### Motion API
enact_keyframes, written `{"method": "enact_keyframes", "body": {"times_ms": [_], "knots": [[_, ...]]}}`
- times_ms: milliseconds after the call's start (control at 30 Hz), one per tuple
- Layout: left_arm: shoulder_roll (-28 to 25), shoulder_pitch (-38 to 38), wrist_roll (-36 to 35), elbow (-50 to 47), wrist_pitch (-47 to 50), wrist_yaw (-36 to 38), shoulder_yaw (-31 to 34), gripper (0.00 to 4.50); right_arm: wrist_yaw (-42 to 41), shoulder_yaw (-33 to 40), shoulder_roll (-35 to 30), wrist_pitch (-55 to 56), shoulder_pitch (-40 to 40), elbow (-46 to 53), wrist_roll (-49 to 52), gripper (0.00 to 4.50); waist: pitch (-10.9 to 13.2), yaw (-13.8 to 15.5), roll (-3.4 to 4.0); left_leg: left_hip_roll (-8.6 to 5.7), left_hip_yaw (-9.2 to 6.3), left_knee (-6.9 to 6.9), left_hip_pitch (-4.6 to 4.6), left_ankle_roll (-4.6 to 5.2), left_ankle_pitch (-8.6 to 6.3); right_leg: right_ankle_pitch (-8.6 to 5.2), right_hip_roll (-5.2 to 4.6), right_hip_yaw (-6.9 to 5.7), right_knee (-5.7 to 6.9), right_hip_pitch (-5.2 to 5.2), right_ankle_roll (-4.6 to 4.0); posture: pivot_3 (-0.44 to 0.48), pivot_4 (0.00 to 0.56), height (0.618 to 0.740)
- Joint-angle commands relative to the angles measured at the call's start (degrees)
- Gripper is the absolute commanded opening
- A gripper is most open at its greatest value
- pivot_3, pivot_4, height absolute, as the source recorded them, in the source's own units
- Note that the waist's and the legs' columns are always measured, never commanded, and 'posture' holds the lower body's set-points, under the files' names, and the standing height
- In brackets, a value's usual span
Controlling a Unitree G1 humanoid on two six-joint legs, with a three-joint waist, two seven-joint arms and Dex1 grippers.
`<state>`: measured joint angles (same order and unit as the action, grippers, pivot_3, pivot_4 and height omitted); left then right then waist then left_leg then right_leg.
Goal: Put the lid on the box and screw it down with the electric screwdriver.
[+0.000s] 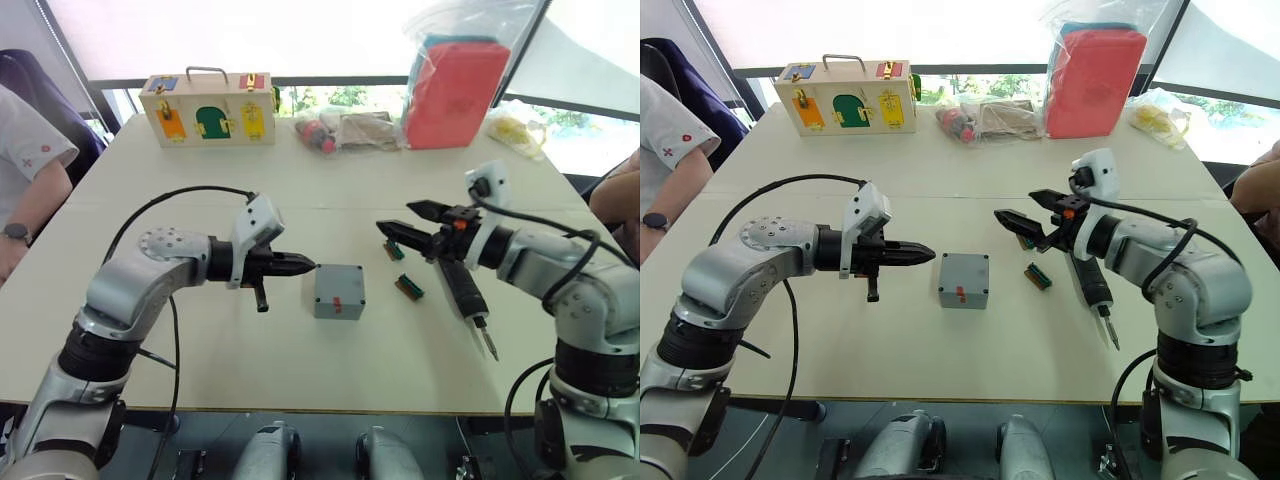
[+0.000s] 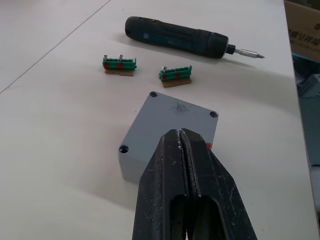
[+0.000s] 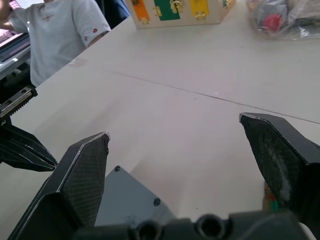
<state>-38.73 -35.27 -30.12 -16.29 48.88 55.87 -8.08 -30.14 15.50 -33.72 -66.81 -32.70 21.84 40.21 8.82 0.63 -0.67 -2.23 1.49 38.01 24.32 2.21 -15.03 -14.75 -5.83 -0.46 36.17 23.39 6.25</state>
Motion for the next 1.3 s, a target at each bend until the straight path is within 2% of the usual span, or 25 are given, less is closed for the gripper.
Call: {"method": "enact_keyframes", "body": {"times_ms": [33,133,200,267,333,500,667,1100,1133,1167,1300], "knots": [[-0.8,-1.1,-0.5,-0.9,-1.5,1.2,1.1,0.0,-1.2,-0.6,-8.2,-3.0,0.1,-1.3,-1.2,4.48,0.0,0.0,0.0,0.0,0.0,0.0,0.0,0.0,0.0,0.0,-0.01,0.0,-0.01,0.0,0.0,0.0,0.15,0.74],[-3.9,-1.5,-1.0,-3.1,-2.4,5.8,-0.2,0.0,-4.7,-5.7,-21.5,-10.2,-1.2,-7.1,-3.0,4.48,0.1,0.1,0.08,-0.08,0.02,-0.01,0.1,0.04,-0.02,-0.06,-0.11,-0.02,-0.08,0.04,-0.13,0.0,0.15,0.74],[-5.5,-2.0,0.1,-3.7,-4.2,8.0,-1.6,0.0,-6.1,-9.3,-25.3,-14.3,-5.4,-11.5,-2.8,4.48,0.1,-0.3,0.12,-0.08,0.09,-0.01,0.1,0.09,-0.05,-0.09,-0.15,0.02,-0.14,0.06,-0.24,0.0,0.15,0.74],[-6.1,-2.9,1.2,-3.6,-5.9,9.5,-2.9,0.0,-9.9,-16.4,-29.7,-19.1,-9.9,-15.0,-2.4,4.48,0.1,-0.9,0.24,-0.08,0.12,-0.03,0.08,0.09,-0.05,-0.09,-0.16,0.06,-0.14,0.07,-0.26,0.0,0.15,0.74],[-6.3,-3.8,2.2,-3.1,-7.6,10.5,-3.9,0.0,-12.7,-21.5,-31.2,-21.6,-14.0,-18.4,-2.5,4.48,0.1,-1.3,0.31,-0.06,0.12,-0.1,0.08,0.08,-0.05,-0.1,-0.17,0.07,-0.14,0.11,-0.27,0.0,0.15,0.74],[-5.9,-4.6,4.6,-3.3,-10.2,11.0,-5.8,0.0,-18.3,-34.3,-31.5,-20.3,-20.1,-27.6,-6.7,4.48,0.1,-1.5,0.32,-0.04,0.13,-0.19,0.13,0.09,-0.06,-0.09,-0.14,0.07,-0.21,0.19,-0.25,0.0,0.15,0.74],[-6.2,-2.3,5.3,-5.3,-10.4,10.0,-5.9,0.0,-22.1,-43.3,-28.8,-18.4,-24.0,-34.2,-11.1,4.48,0.2,-1.4,0.35,-0.05,0.14,-0.11,0.17,0.09,-0.06,-0.08,-0.16,0.08,-0.18,0.19,-0.23,0.0,0.15,0.74],[-4.7,1.6,5.1,-7.1,-9.5,5.7,-4.4,0.0,-27.8,-56.5,-19.9,-10.2,-27.6,-47.1,-22.9,4.48,0.2,-1.4,0.33,-0.06,0.14,-0.09,0.16,0.07,-0.06,0.02,-0.13,0.07,-0.14,0.19,-0.07,0.0,0.15,0.74],[-4.6,2.1,5.0,-7.4,-9.3,5.3,-4.3,0.0,-28.9,-57.7,-19.7,-9.7,-27.8,-47.5,-23.8,4.02,0.1,-1.4,0.3,-0.06,0.14,-0.08,0.14,0.07,-0.06,0.02,-0.12,0.07,-0.13,0.17,-0.07,0.0,0.15,0.74],[-4.6,2.5,4.9,-7.7,-9.1,4.9,-4.1,0.0,-29.7,-58.8,-19.6,-8.8,-27.6,-47.7,-25.0,3.82,0.1,-1.4,0.3,-0.06,0.14,-0.07,0.1,0.07,-0.06,0.02,-0.12,0.07,-0.14,0.13,-0.08,0.0,0.15,0.74],[-4.7,4.1,4.5,-8.9,-8.3,3.5,-3.1,0.0,-31.7,-60.7,-19.7,-7.5,-26.1,-48.0,-28.2,2.47,0.1,-1.4,0.27,-0.06,0.13,-0.06,0.09,0.06,-0.06,0.03,-0.12,0.06,-0.13,0.13,-0.07,0.0,0.15,0.74]]}}
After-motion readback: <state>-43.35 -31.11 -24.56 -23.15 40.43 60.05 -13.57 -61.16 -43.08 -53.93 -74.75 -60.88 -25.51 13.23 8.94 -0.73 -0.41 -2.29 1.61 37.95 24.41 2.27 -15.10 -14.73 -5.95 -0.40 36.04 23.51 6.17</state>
